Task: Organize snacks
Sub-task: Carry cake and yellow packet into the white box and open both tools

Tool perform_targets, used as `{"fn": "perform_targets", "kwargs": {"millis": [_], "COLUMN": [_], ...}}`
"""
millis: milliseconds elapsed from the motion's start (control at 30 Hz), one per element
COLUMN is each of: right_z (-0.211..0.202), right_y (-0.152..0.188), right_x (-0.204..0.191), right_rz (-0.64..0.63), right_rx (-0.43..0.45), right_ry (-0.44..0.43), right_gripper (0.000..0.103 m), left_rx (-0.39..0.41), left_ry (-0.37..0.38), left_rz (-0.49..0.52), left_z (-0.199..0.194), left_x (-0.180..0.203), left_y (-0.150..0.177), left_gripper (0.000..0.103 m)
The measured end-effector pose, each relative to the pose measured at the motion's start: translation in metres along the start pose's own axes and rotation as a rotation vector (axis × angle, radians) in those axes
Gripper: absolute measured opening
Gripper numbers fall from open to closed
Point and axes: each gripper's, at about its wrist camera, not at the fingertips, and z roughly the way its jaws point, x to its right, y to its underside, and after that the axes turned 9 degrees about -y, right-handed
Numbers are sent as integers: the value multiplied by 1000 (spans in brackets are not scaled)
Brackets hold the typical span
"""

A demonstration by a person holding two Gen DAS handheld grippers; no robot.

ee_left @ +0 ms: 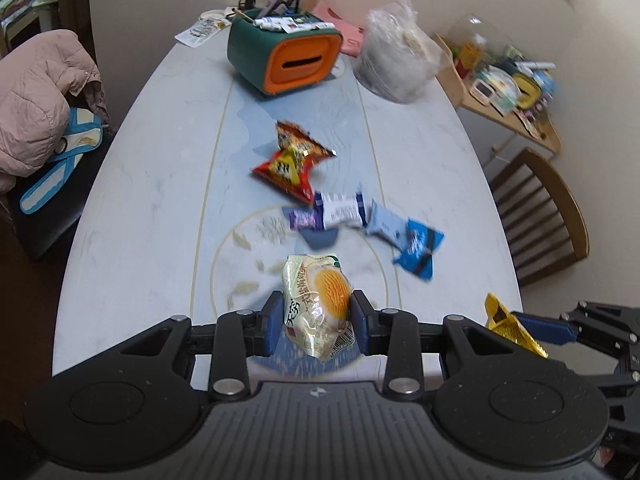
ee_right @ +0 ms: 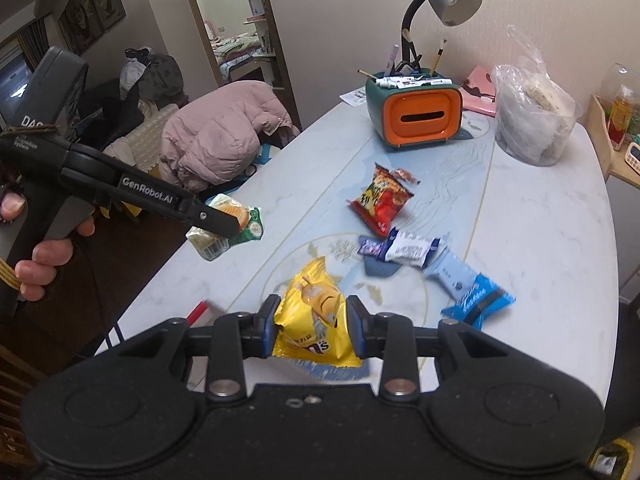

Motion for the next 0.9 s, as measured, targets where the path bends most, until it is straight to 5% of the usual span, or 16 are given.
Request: {"fn": "perform_targets", "kwargs": {"millis": [433, 900], "right_z": [-7, 32], "right_y": [70, 135], "right_x": [-35, -42], "right_rz": [47, 139], "right_rx": [-49, -177], "right_ry": [20, -4], "right_gripper": [34, 34], "left_rx": [-108, -245], "left_ry": [20, -17], "left_rz": [106, 186], "left_z": [-3, 36], "left_x": [18, 35], "left_y": [92, 150], "left_gripper": [35, 35]}}
